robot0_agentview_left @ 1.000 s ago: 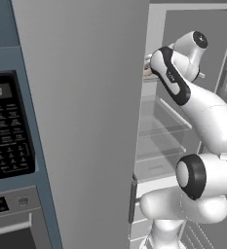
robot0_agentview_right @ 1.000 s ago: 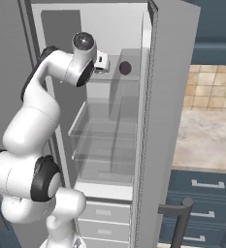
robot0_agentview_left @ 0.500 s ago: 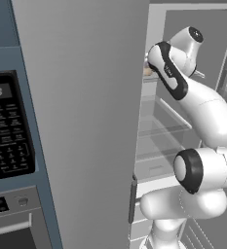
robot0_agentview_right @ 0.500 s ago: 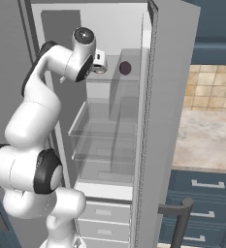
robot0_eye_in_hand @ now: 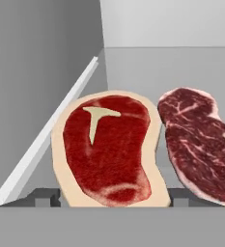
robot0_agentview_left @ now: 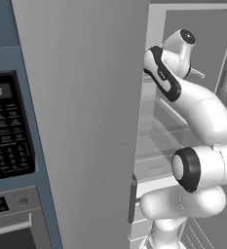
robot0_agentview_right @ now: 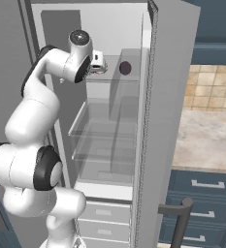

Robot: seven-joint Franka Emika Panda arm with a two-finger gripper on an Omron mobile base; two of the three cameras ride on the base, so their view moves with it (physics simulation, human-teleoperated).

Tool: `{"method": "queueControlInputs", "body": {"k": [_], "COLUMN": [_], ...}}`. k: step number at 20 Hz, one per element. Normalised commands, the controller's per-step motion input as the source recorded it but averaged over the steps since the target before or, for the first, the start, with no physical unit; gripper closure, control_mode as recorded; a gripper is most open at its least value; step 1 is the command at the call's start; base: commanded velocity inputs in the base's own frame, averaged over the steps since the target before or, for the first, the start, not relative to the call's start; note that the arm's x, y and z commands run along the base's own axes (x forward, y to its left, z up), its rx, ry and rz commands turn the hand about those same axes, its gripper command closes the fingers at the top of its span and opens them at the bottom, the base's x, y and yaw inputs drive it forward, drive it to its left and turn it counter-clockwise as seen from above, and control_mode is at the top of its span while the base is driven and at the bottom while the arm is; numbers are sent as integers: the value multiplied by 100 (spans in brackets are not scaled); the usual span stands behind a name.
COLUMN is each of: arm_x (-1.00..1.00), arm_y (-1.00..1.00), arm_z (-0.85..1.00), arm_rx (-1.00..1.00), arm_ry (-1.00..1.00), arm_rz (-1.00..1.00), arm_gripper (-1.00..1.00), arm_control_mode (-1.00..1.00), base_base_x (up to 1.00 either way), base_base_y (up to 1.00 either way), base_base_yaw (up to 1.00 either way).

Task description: Place one eggplant and one steak in each tupperware on the nearby counter, to pack two identical lunches.

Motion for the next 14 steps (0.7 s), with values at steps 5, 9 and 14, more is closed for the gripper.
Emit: {"method": "queueControlInputs", "body": {"k": [5, 9, 14], "arm_x": [-1, -89, -100], "arm_y": [0, -11, -5], "arm_z": [-5, 27, 27], "arm_rx": [0, 3, 2], "arm_ry": [-2, -11, -12], "arm_rz": [0, 0, -8], "arm_gripper": [100, 100, 100], "arm_control_mode": [-100, -100, -100], "base_base_x": [0, 0, 0], "base_base_y": [0, 0, 0], "base_base_yaw": [0, 0, 0]}}
